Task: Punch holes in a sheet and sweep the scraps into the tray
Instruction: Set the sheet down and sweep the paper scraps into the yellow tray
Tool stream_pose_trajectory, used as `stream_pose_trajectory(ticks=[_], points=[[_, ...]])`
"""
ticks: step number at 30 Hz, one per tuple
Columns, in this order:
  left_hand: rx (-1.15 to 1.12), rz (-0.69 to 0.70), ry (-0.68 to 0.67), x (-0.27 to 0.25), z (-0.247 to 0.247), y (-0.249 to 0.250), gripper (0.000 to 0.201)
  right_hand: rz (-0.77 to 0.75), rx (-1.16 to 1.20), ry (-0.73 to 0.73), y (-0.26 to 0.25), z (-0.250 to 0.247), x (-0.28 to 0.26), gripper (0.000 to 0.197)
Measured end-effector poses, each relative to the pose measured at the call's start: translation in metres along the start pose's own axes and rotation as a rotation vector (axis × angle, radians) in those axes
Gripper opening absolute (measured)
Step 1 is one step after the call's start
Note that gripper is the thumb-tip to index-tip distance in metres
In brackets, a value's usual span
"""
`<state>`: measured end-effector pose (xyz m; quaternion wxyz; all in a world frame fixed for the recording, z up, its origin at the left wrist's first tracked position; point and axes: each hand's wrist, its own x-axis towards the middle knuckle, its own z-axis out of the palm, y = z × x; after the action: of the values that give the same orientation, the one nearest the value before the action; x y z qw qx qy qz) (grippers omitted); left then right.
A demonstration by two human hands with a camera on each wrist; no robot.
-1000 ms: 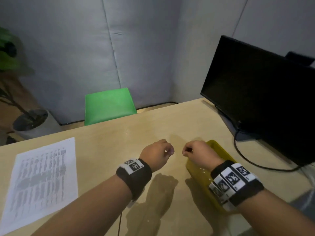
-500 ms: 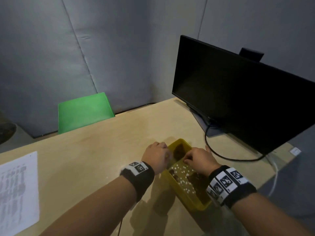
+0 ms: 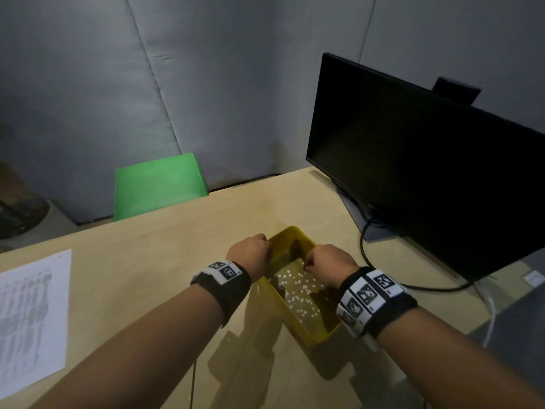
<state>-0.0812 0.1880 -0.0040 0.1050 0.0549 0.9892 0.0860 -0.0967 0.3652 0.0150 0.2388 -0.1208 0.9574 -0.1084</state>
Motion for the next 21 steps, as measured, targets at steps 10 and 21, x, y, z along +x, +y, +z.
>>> stream_pose_trajectory(ticks=[10, 21], points=[[-0.081, -0.032, 0.001, 0.010, -0.006, -0.021, 0.021, -0.054, 0.104, -0.014, -0.009, -0.006, 0.015, 0.023], [0.018, 0.053, 0.005, 0.003, -0.016, -0.004, 0.023, -0.116, 0.095, 0.060, -0.007, -0.015, 0.012, 0.006]])
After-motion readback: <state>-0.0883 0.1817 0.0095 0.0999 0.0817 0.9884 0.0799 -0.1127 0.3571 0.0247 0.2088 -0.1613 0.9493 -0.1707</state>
